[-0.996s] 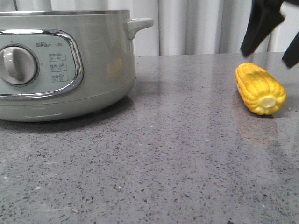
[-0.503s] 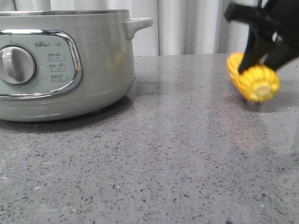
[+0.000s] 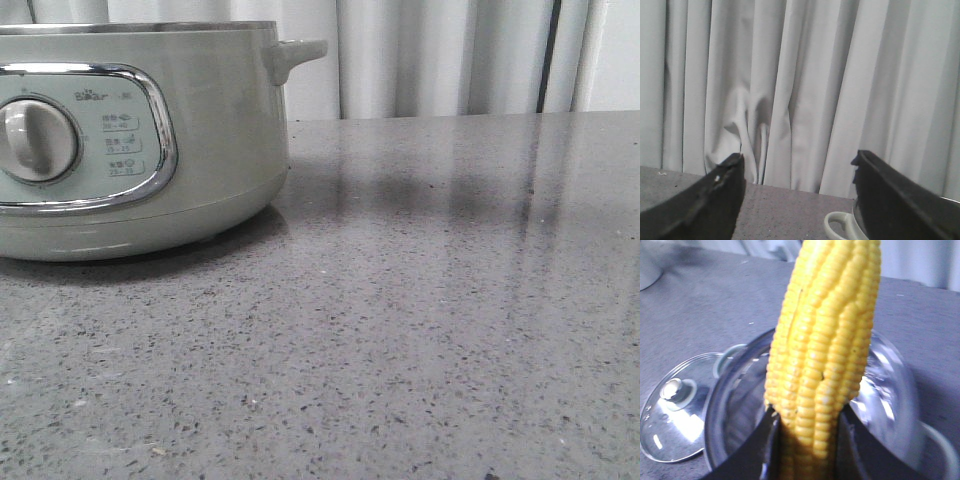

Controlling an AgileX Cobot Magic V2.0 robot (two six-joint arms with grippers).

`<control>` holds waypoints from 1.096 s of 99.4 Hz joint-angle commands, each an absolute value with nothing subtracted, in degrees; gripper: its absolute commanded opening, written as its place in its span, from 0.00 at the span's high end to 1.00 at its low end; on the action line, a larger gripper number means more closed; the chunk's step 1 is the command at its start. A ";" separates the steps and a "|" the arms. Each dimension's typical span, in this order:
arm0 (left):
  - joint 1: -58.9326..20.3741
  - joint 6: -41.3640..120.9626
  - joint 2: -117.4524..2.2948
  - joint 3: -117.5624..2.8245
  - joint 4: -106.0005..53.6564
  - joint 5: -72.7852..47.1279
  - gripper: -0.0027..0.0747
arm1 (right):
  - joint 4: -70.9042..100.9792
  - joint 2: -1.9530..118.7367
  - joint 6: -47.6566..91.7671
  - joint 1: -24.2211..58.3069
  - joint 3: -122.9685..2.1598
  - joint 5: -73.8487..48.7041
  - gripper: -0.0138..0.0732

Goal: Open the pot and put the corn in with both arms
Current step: 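Carry the corn over the open pot and release it inside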

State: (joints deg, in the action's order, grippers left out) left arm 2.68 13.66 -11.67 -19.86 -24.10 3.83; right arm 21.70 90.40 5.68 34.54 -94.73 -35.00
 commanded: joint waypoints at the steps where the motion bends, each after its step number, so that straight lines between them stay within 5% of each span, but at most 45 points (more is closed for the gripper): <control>1: 1.87 13.07 -12.27 -22.76 -24.43 5.37 0.52 | 22.52 92.26 6.62 36.40 -99.23 -30.92 0.84; 26: -0.52 13.07 -12.27 -27.70 -24.43 -2.88 0.88 | 22.52 100.95 6.62 37.43 -102.05 -31.91 0.78; 36: -0.66 13.07 -12.27 -29.53 -24.43 -7.87 0.99 | 22.52 102.15 6.62 37.43 -102.05 -32.99 0.58; 51: -2.74 13.17 -12.27 -30.87 -24.43 -12.37 0.99 | 22.52 102.12 6.62 37.43 -102.05 -34.80 0.22; 57: -5.12 13.17 -12.27 -30.98 -24.56 -13.23 0.99 | 22.41 101.40 6.62 37.43 -102.05 -36.42 0.18; 73: -12.70 13.61 -12.27 -30.98 -24.34 -18.01 0.99 | 19.73 96.91 6.62 36.09 -102.05 -41.97 0.26; 95: -20.42 18.49 -12.27 -30.98 -24.34 -18.37 0.99 | 11.78 83.97 6.49 35.80 -99.25 -47.28 0.70; 109: -22.21 18.49 -12.27 -30.98 -24.34 -19.75 0.99 | 5.73 71.14 6.49 35.80 -90.23 -46.73 0.82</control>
State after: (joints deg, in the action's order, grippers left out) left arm -21.13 18.04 -11.67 -28.89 -23.75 -22.45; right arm 9.19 79.89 5.94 36.00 -93.64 -49.54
